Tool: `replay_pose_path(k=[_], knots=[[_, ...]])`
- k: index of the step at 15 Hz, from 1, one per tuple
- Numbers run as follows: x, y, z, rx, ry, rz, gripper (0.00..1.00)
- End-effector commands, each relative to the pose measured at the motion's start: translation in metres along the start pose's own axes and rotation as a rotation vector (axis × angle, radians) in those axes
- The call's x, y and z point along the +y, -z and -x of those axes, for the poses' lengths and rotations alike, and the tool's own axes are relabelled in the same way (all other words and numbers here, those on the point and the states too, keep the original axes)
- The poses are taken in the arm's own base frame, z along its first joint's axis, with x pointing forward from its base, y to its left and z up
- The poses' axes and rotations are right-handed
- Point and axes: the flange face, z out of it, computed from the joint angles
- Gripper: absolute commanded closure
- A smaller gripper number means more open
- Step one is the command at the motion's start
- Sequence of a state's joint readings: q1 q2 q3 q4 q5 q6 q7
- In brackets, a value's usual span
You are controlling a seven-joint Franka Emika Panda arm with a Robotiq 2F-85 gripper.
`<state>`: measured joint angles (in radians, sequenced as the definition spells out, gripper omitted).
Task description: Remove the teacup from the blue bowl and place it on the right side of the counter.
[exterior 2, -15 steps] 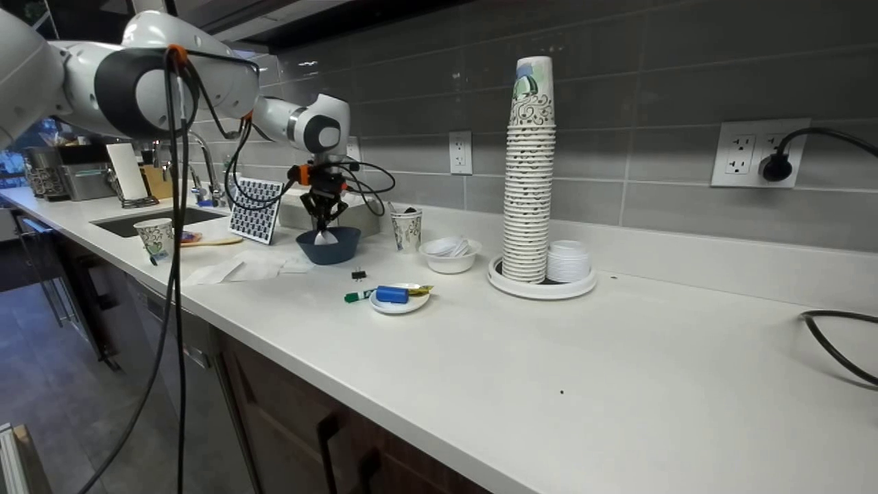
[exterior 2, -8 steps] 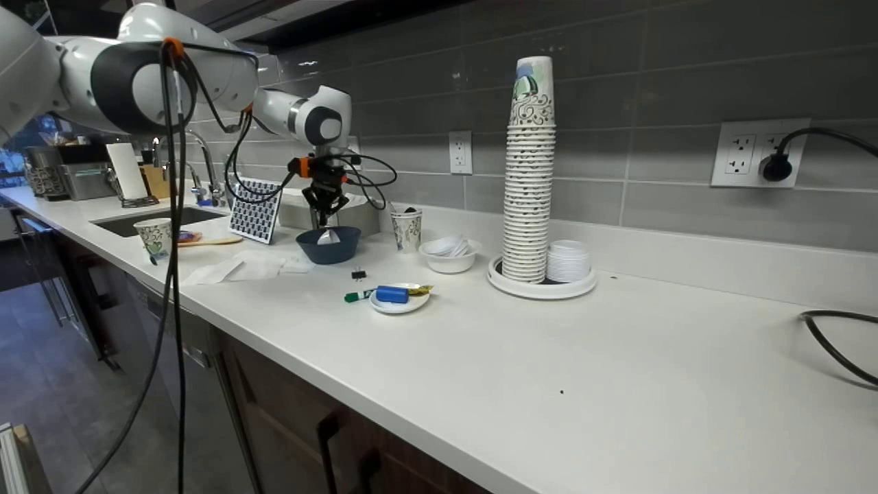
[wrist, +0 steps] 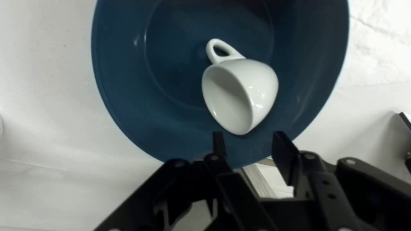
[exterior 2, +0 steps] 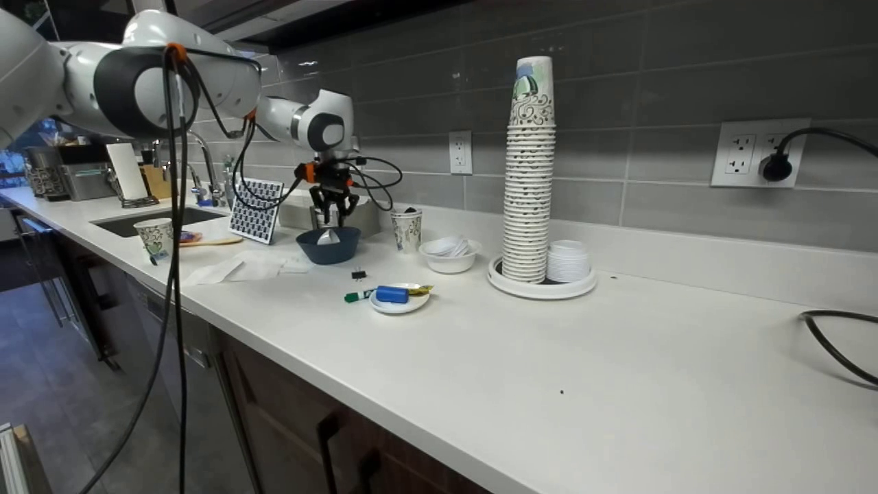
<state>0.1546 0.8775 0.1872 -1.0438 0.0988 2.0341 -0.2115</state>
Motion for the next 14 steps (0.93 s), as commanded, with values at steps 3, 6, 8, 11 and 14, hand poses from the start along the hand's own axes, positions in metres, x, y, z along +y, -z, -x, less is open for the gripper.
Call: replay_pose_path(k=[3, 6, 8, 11, 14], knots=[[0.016, -0.023, 0.017, -0.134, -0.058, 0.011, 0.1], [0.011, -0.027, 0.021, -0.167, -0.052, -0.069, 0.0], [0.005, -0.025, 0.021, -0.167, -0.04, -0.121, 0.0], [-0.004, -0.026, 0.018, -0.144, -0.024, -0.189, 0.0], [-0.005, -0.031, 0.016, -0.12, -0.008, -0.198, 0.0]])
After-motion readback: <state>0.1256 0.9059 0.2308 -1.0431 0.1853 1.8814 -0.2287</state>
